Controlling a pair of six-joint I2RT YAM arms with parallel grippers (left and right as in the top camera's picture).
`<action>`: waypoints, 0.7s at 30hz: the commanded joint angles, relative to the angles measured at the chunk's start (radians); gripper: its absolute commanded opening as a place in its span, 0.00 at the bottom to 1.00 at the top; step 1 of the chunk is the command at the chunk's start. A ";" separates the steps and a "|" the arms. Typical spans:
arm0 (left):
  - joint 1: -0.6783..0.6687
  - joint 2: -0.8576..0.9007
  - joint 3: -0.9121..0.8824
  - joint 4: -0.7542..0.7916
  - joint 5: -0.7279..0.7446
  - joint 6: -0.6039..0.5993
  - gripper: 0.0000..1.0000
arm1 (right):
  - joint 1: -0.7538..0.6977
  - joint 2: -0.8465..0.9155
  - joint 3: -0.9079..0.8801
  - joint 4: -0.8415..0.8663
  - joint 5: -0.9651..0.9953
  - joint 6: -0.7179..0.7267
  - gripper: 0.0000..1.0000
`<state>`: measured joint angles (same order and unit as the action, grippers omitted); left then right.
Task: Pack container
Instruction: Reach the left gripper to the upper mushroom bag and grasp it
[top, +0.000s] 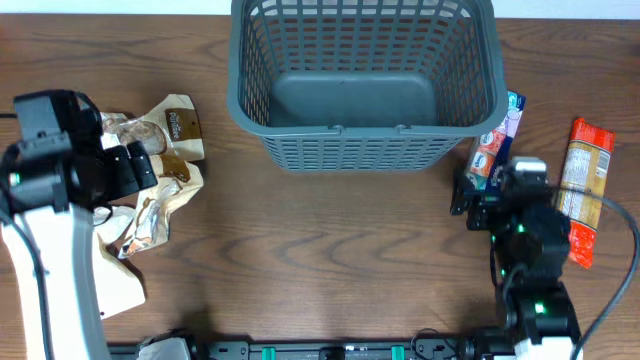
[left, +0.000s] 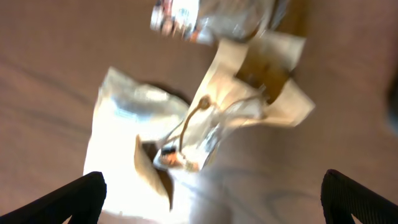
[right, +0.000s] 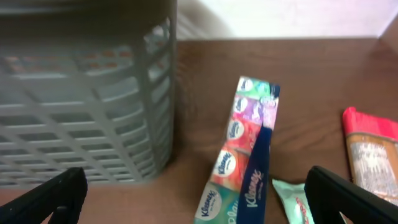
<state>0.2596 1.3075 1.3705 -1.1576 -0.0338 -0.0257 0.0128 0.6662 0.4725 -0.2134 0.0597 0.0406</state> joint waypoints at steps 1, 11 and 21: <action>0.030 0.084 0.012 -0.012 -0.008 0.007 0.99 | -0.013 0.072 0.028 -0.008 -0.004 -0.015 0.99; 0.032 0.299 0.011 0.049 0.000 0.138 0.99 | -0.013 0.159 0.029 -0.007 0.004 -0.015 0.99; 0.029 0.479 0.010 0.052 0.024 0.294 0.99 | -0.013 0.159 0.029 -0.006 0.004 -0.016 0.99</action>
<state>0.2871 1.7607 1.3705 -1.1000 -0.0307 0.1913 0.0074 0.8246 0.4797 -0.2199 0.0601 0.0402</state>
